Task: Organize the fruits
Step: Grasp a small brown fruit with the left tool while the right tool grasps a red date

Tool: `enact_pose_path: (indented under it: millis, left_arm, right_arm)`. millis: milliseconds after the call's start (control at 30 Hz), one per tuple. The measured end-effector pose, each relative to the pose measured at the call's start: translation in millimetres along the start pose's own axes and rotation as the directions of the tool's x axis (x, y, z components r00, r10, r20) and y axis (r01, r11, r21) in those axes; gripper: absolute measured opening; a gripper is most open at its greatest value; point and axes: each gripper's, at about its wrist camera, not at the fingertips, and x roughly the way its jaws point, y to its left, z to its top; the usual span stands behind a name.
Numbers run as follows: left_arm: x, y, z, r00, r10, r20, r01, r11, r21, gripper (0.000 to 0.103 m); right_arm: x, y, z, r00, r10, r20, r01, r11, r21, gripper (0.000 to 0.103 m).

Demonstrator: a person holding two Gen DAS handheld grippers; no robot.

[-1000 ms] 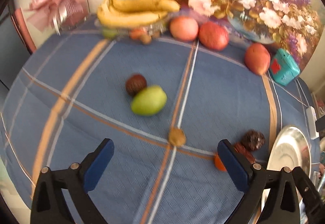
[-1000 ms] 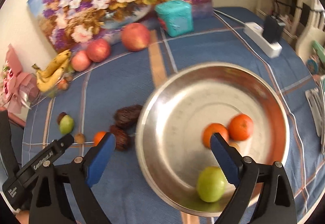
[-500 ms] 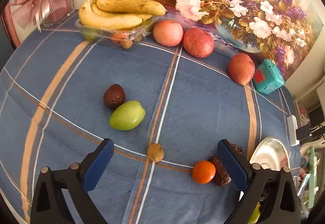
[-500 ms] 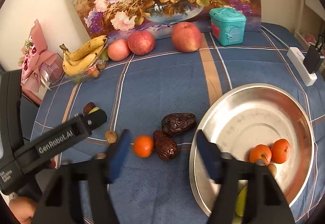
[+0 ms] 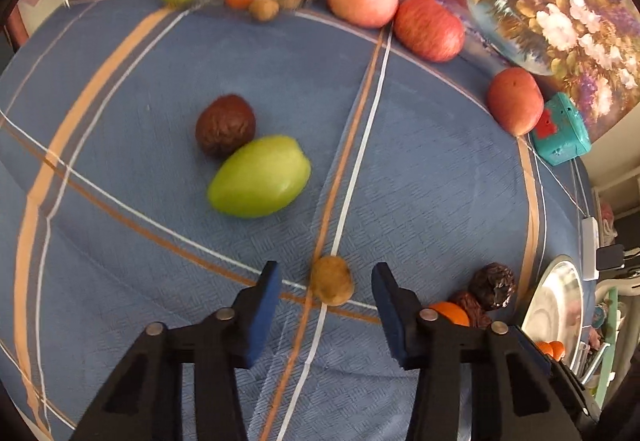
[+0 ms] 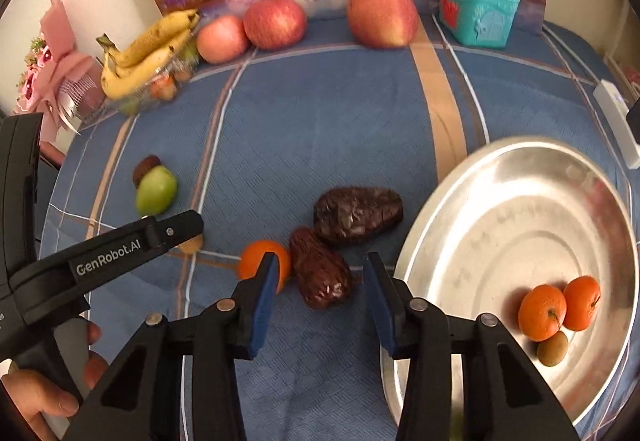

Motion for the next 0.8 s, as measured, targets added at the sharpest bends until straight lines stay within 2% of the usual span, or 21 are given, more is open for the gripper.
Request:
enact_pose_path:
  millis: [100,167,233,367,433,600,800]
  left_arm:
    - [3,1,-1,1.000,0.006,0.004,-0.006,1.000,0.003,0.039]
    - [2,1,-1,1.000,-0.004,0.010,0.004,1.000,0.005,0.025]
    - [1,1,-1,1.000,-0.016,0.008,0.016,1.000,0.005,0.025]
    - [-4,1,-1,1.000,-0.026,0.014,0.026,1.000,0.005,0.025]
    - [-11,1,0,0.999,-0.030,0.033,0.030,1.000,0.007,0.025]
    - [-34,-9,4,0.994,-0.062,0.089,0.060,0.998,0.033,0.025]
    - [-52,-38,-7,0.987,-0.110,0.119,0.095,0.988,0.123,0.025]
  right_arm:
    - [4,4,-2,1.000,-0.018,-0.010,0.018,1.000,-0.019,0.040]
    - [6,6,-3,1.000,-0.020,-0.014,0.020,0.999,-0.031,0.039]
    - [8,8,-5,0.999,-0.028,-0.023,0.027,0.999,-0.033,0.032]
    - [6,8,-5,1.000,-0.015,-0.013,0.015,1.000,-0.022,0.032]
    - [-2,7,-4,1.000,0.019,0.009,-0.019,1.000,-0.008,0.031]
    - [-31,5,0,0.996,0.034,0.080,-0.034,0.999,-0.003,0.031]
    - [-52,-21,0,0.993,-0.025,0.112,0.016,0.997,0.082,0.031]
